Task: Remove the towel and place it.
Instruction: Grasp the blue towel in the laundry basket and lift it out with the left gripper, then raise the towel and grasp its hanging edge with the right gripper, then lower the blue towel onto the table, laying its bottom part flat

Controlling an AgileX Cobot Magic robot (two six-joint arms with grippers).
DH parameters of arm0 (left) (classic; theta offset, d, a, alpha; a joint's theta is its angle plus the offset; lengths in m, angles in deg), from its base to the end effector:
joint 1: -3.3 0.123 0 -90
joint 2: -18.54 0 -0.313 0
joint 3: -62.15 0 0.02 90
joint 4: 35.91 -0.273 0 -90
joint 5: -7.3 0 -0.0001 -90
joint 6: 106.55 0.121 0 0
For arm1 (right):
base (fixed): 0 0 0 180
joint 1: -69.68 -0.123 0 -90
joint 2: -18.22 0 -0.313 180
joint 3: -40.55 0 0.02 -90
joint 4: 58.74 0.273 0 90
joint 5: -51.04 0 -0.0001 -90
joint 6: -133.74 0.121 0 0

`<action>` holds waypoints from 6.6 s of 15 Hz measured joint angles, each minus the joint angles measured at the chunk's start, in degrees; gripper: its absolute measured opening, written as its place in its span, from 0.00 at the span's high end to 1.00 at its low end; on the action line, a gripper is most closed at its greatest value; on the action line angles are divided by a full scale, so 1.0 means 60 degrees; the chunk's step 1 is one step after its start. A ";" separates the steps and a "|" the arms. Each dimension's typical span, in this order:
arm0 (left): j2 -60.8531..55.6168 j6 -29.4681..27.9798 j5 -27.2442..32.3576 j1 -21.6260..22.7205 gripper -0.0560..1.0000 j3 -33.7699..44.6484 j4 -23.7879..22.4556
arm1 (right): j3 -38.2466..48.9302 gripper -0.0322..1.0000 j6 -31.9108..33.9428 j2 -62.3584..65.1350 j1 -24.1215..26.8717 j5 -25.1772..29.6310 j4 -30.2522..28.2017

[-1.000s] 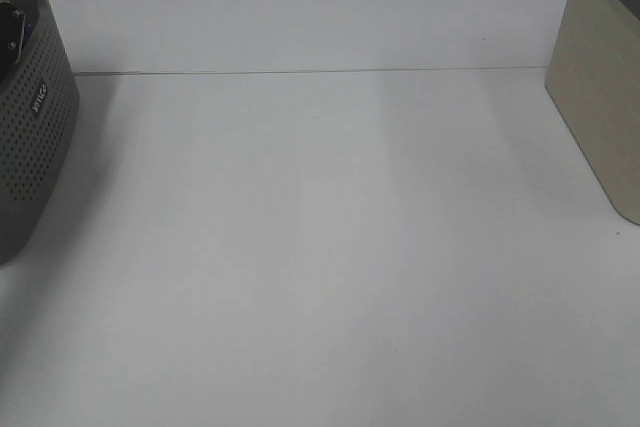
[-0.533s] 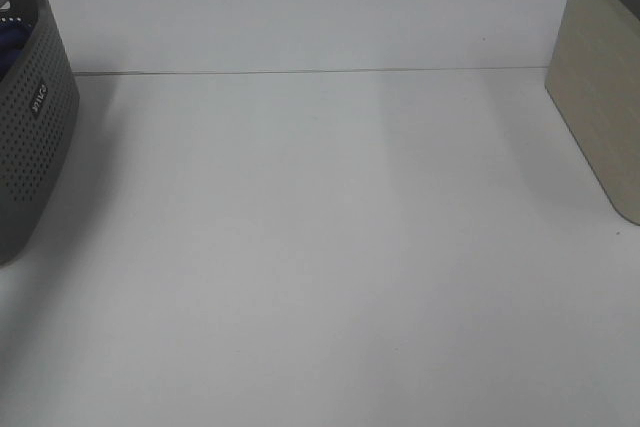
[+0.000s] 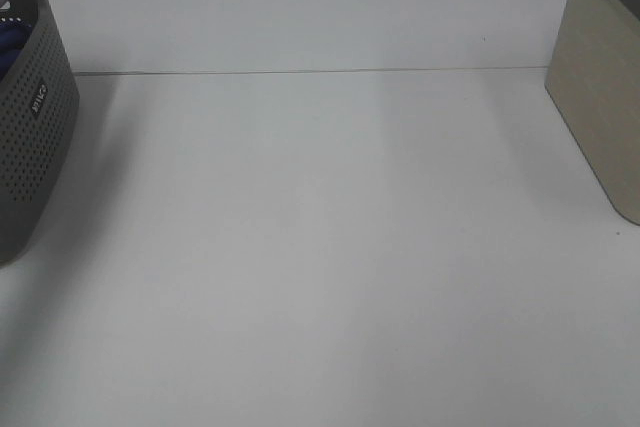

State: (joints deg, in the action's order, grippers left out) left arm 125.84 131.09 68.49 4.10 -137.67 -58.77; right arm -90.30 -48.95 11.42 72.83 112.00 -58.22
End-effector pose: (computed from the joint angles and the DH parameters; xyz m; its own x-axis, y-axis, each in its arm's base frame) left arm 0.4268 0.0472 0.3587 -0.4847 0.8719 0.0698 0.7090 0.3450 0.6150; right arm 0.0121 0.0003 0.2746 -0.4535 -0.0176 -0.8911 0.0286 0.9990 -0.0343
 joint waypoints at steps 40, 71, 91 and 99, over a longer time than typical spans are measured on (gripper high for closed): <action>-0.2913 -0.0105 -0.6150 -0.4851 0.95 0.0010 0.5453 | -0.4192 0.23 -1.5393 -1.4152 -0.4784 -0.1833 1.5183; -0.2301 -0.0344 -0.6064 -0.4851 0.95 0.0010 0.5453 | -0.8967 0.25 -1.5642 -1.8841 -0.6856 -0.1175 1.6511; -0.2301 -0.0344 -0.6007 -0.4851 0.95 0.0010 0.5453 | -0.8995 0.61 -1.4916 -1.9490 -0.7009 -0.0802 1.5728; -0.2301 -0.0353 -0.6007 -0.4851 0.95 0.0010 0.5453 | -0.8995 0.96 -1.1593 -1.9328 -0.6990 -0.1031 1.4610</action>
State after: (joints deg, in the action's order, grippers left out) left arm 112.03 128.97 32.45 -25.00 -137.62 -26.06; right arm -144.27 -118.51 -104.54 30.89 105.81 29.44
